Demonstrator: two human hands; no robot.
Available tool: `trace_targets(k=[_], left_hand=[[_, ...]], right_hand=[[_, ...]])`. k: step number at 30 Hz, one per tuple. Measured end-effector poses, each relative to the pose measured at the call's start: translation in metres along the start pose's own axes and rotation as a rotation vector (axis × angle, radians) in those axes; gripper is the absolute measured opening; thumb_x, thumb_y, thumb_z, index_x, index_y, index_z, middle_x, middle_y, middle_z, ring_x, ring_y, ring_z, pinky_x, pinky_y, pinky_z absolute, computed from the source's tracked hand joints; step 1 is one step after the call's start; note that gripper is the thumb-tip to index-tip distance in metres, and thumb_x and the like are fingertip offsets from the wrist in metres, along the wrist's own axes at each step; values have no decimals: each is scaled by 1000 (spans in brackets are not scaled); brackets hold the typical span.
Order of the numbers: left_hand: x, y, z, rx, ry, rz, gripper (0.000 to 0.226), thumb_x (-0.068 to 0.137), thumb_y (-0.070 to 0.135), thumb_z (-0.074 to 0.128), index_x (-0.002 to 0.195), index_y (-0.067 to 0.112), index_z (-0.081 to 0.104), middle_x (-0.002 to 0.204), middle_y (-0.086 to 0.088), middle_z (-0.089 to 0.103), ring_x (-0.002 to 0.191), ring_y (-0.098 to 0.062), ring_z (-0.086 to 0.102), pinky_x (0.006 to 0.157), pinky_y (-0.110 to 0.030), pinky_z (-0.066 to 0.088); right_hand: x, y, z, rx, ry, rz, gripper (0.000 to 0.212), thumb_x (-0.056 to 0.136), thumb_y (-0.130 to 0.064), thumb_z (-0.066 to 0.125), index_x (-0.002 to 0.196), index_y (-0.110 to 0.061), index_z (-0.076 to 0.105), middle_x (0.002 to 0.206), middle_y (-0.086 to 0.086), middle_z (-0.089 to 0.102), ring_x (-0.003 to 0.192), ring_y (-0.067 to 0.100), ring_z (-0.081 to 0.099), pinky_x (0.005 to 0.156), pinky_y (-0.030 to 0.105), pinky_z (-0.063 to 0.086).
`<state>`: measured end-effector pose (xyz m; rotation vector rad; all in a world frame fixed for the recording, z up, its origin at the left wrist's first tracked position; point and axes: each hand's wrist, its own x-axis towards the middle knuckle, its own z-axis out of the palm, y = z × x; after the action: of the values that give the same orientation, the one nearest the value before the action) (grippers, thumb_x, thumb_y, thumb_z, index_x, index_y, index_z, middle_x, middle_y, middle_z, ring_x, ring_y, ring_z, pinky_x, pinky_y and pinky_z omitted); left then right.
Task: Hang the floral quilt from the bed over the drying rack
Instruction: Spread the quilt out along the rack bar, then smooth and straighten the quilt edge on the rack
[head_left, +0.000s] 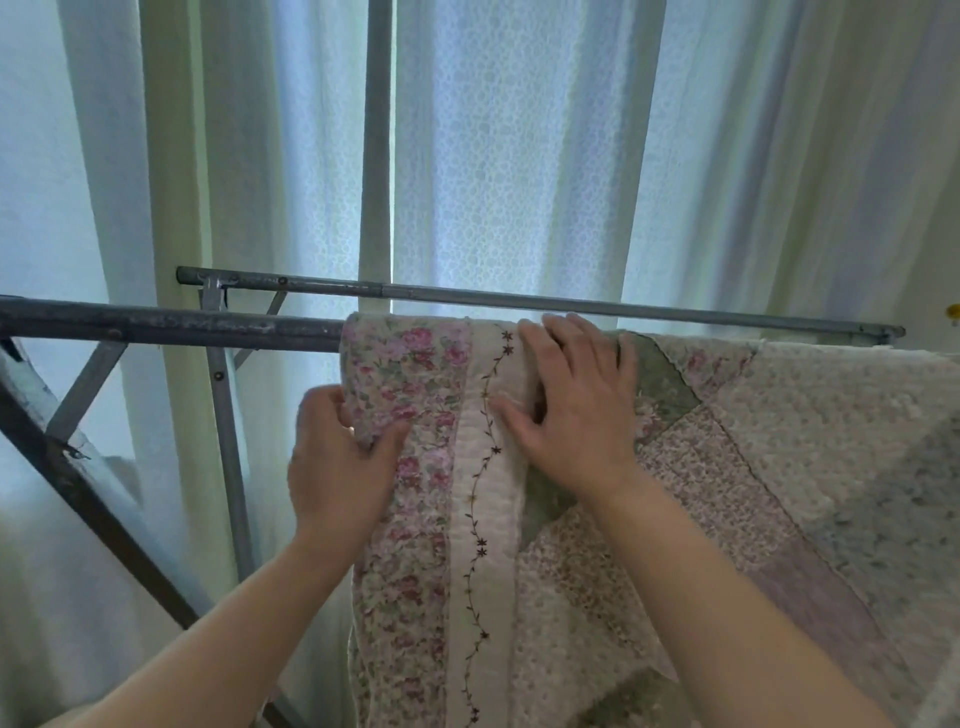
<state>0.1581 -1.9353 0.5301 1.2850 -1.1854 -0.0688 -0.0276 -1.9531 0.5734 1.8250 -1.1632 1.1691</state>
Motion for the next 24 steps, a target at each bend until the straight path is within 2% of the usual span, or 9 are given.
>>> trace_targets(k=[2, 4, 6, 8, 11, 16, 20, 24], left_hand=[[2, 8, 1, 151, 121, 215, 49, 67, 20, 78, 102, 5, 47, 102, -17, 52, 92, -29, 49, 78, -46, 43], [0, 17, 6, 310, 209, 409, 55, 65, 12, 77, 109, -2, 46, 114, -26, 49, 108, -31, 38, 90, -50, 33], [-4, 25, 12, 463, 256, 551, 54, 75, 15, 64, 121, 4, 37, 132, -29, 38, 124, -31, 25, 101, -57, 22], [-8, 34, 22, 582, 249, 658, 48, 85, 20, 46, 128, 4, 35, 137, -32, 36, 130, -38, 19, 98, -67, 16], [-15, 55, 38, 634, 123, 682, 55, 74, 14, 58, 127, 3, 48, 135, -26, 45, 131, -42, 30, 102, -63, 18], [-23, 96, 70, 650, -89, 708, 61, 78, 46, 48, 128, 11, 50, 133, -15, 51, 128, -35, 39, 103, -61, 23], [-22, 118, 92, 656, -119, 727, 57, 76, 48, 53, 122, 16, 56, 119, -10, 62, 114, -32, 52, 100, -62, 26], [-24, 130, 111, 639, -130, 725, 54, 70, 43, 56, 119, 19, 58, 112, -5, 65, 105, -30, 56, 94, -57, 30]], right_hand=[[5, 14, -4, 2, -69, -12, 67, 73, -51, 67, 127, -15, 51, 123, 10, 58, 118, 30, 48, 104, 61, 19], [7, 31, -10, -1, -97, -14, 69, 73, -56, 64, 128, -16, 49, 120, 10, 59, 116, 29, 50, 104, 60, 18], [5, 46, -14, -4, -110, -19, 70, 73, -58, 63, 127, -16, 50, 118, 10, 60, 114, 30, 51, 104, 59, 19], [3, 61, -18, -4, -132, -26, 71, 73, -58, 62, 128, -16, 49, 119, 10, 59, 115, 30, 50, 104, 59, 20], [0, 82, -22, 10, -138, -56, 71, 72, -58, 63, 128, -16, 49, 117, 10, 60, 112, 30, 51, 104, 57, 23], [-2, 110, -27, 28, -129, -68, 71, 70, -58, 65, 125, -16, 51, 112, 9, 62, 107, 29, 53, 102, 53, 27], [-4, 131, -31, 39, -121, -58, 71, 69, -62, 60, 122, -15, 54, 110, 8, 62, 105, 28, 55, 99, 50, 33], [-9, 162, -37, 29, -99, -89, 71, 70, -64, 54, 121, -15, 54, 108, 6, 62, 100, 26, 54, 94, 44, 35]])
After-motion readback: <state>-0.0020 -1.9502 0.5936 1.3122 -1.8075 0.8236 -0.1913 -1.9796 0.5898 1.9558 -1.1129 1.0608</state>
